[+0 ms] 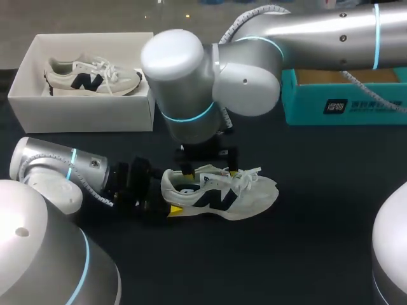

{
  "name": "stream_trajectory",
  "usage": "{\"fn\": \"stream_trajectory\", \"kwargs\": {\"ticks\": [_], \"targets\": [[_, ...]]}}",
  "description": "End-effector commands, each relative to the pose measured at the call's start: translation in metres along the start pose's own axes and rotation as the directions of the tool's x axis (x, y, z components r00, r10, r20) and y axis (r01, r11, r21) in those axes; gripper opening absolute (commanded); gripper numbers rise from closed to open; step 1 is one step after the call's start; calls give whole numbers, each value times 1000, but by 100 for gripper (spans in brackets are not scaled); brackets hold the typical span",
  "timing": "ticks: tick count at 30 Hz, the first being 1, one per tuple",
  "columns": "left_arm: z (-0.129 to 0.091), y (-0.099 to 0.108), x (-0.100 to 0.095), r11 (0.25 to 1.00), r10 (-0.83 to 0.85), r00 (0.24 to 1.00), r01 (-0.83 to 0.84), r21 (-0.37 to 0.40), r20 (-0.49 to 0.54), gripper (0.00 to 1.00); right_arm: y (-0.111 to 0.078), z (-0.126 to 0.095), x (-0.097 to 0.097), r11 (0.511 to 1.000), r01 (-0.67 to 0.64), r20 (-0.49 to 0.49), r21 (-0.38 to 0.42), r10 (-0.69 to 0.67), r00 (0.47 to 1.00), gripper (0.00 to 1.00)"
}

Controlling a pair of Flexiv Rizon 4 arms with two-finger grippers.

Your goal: Take the shoe out of the shoebox, open the shoe tongue, remove and reinsert the insole, then place the shoe into the shoebox

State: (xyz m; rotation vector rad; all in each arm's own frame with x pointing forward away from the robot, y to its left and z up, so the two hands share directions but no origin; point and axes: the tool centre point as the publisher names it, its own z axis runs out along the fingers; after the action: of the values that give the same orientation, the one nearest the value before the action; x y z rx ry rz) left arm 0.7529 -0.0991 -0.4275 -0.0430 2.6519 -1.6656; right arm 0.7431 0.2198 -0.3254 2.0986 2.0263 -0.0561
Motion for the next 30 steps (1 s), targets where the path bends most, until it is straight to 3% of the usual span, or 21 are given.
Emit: {"fn": "stream_trajectory", "kwargs": {"ticks": [1, 7, 14, 27, 28, 30], "targets": [[1, 0, 1, 1000, 0, 1000, 0, 0, 1, 0, -8, 9, 18, 1000, -11, 66, -10, 12, 998, 100], [1, 0, 1, 1000, 0, 1000, 0, 0, 1, 0, -12, 23, 21, 1000, 3, 113, 4, -4, 994, 100], [1, 0, 1, 1000, 0, 1000, 0, 0, 1, 0, -9, 34, 8, 1000, -20, 173, 15, 17, 985, 100], [1, 0, 1, 1000, 0, 1000, 0, 0, 1, 0, 6, 23, -25, 996, -94, 214, -9, 94, 972, 100], [1, 0, 1, 1000, 0, 1000, 0, 0, 1, 0, 8, 21, -28, 995, -97, 215, -12, 97, 972, 99], [1, 0, 1, 1000, 0, 1000, 0, 0, 1, 0, 10, 17, -32, 994, -109, 211, -19, 111, 971, 87]]}}
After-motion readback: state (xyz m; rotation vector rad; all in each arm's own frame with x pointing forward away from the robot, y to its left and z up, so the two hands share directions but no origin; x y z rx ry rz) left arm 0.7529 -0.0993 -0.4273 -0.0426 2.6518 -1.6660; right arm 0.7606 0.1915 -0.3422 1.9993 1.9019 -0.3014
